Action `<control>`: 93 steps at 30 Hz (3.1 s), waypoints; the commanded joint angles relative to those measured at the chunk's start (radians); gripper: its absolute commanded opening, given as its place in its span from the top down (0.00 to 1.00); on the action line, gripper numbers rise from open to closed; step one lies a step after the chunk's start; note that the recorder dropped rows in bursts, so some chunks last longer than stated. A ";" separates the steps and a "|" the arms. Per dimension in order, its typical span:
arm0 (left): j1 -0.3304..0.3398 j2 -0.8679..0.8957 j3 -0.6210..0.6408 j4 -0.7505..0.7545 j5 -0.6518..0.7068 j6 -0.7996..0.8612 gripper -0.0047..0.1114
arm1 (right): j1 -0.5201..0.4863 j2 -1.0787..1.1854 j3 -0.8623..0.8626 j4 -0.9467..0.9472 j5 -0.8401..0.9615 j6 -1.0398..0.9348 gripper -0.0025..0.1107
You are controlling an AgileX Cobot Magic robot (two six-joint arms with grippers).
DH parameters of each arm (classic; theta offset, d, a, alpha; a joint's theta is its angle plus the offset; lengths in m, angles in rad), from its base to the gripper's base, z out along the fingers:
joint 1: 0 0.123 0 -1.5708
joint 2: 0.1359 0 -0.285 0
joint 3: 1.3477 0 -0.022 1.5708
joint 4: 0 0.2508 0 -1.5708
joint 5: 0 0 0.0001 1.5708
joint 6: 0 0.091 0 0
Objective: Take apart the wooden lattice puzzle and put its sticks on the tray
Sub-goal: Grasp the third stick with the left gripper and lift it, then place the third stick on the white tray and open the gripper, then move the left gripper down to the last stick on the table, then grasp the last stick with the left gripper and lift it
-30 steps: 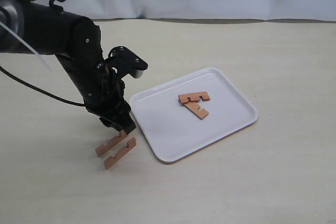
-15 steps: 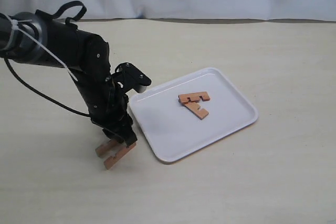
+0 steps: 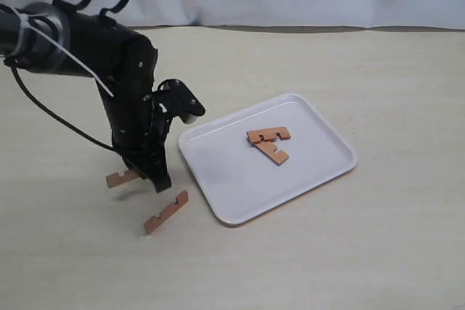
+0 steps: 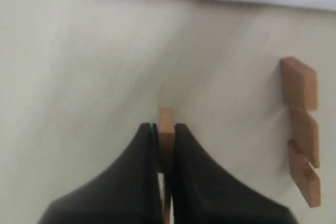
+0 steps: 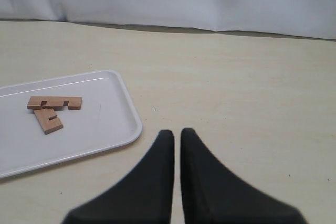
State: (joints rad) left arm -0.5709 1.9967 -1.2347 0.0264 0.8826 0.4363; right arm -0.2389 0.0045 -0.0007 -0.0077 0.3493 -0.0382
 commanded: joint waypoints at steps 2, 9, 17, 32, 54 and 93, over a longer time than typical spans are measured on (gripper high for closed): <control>0.001 -0.069 -0.061 0.006 -0.065 -0.014 0.96 | -0.004 -0.005 0.001 -0.001 -0.004 0.001 0.94; 0.000 -0.069 -0.063 -0.154 -0.361 -0.016 0.96 | -0.004 -0.005 0.001 -0.001 -0.004 0.001 0.94; 0.000 -0.068 -0.063 -0.470 -0.657 -0.016 0.96 | -0.004 -0.005 0.001 -0.001 -0.004 0.001 0.94; -0.189 0.107 -0.063 -0.319 -0.830 0.168 0.59 | -0.004 -0.005 0.001 -0.001 -0.004 0.001 0.94; -0.026 -0.089 -0.115 -0.270 0.339 0.107 0.54 | -0.004 -0.005 0.001 -0.001 -0.004 0.001 0.94; -0.093 0.036 0.123 -0.136 -0.157 -0.028 0.67 | -0.004 -0.005 0.001 -0.001 -0.004 0.001 0.94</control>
State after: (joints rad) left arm -0.6628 2.0049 -1.1106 -0.1648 0.7375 0.4164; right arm -0.2389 0.0045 -0.0007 -0.0077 0.3493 -0.0382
